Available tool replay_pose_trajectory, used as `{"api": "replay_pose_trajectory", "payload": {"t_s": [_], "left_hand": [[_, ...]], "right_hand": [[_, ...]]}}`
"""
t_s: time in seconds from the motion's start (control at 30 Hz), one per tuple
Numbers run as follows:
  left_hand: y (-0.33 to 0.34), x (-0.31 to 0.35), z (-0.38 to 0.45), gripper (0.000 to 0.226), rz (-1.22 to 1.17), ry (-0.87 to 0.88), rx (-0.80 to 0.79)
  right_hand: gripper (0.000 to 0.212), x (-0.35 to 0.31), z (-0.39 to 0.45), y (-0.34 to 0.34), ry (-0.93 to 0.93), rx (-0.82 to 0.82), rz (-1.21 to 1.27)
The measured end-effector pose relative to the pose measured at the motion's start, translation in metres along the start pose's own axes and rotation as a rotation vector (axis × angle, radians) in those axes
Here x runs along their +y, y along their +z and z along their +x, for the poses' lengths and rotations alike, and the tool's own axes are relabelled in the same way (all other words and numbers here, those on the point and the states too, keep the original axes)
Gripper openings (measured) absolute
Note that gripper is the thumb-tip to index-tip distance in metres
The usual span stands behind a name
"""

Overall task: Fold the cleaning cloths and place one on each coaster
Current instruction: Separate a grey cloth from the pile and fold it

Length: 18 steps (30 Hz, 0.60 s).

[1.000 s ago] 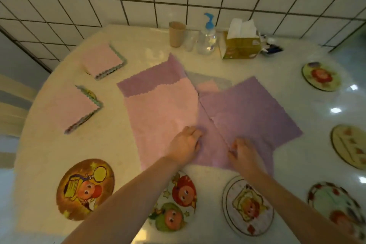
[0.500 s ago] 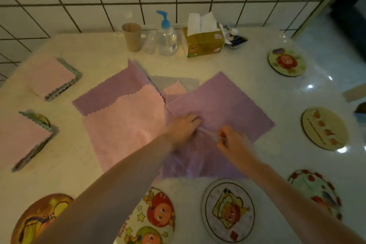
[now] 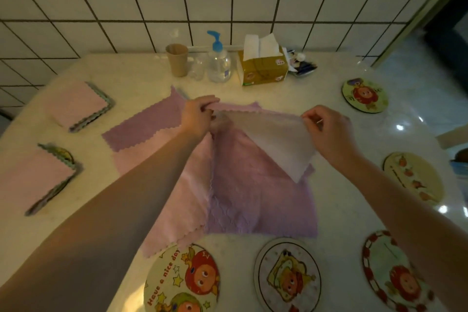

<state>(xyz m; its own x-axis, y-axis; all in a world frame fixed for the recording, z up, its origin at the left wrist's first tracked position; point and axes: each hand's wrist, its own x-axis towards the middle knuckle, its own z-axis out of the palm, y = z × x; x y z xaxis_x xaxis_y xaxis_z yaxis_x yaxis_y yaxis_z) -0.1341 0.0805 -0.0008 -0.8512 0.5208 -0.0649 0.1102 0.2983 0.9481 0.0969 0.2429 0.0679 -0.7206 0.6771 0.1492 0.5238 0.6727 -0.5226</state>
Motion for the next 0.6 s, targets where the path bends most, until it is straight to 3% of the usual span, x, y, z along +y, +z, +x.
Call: {"api": "replay_pose_trajectory", "payload": {"t_s": [0.13,0.27,0.43,0.6], "left_hand": [[-0.052,0.031,-0.012,0.038,-0.066,0.078,0.171],[-0.121,0.042,-0.047,0.037,0.229,0.262,0.320],[-0.209,0.035,-0.118,0.032,0.429,0.324,0.388],[-0.286,-0.013,-0.216,0.036,0.619,0.339,0.334]], "right_hand": [[0.009,-0.043,0.007,0.002,-0.060,0.075,0.058],[0.009,-0.096,-0.006,0.011,-0.140,0.049,0.233],[0.010,-0.160,-0.047,0.030,-0.289,0.010,0.365],[0.008,-0.196,-0.123,0.072,-0.420,-0.197,0.419]]}}
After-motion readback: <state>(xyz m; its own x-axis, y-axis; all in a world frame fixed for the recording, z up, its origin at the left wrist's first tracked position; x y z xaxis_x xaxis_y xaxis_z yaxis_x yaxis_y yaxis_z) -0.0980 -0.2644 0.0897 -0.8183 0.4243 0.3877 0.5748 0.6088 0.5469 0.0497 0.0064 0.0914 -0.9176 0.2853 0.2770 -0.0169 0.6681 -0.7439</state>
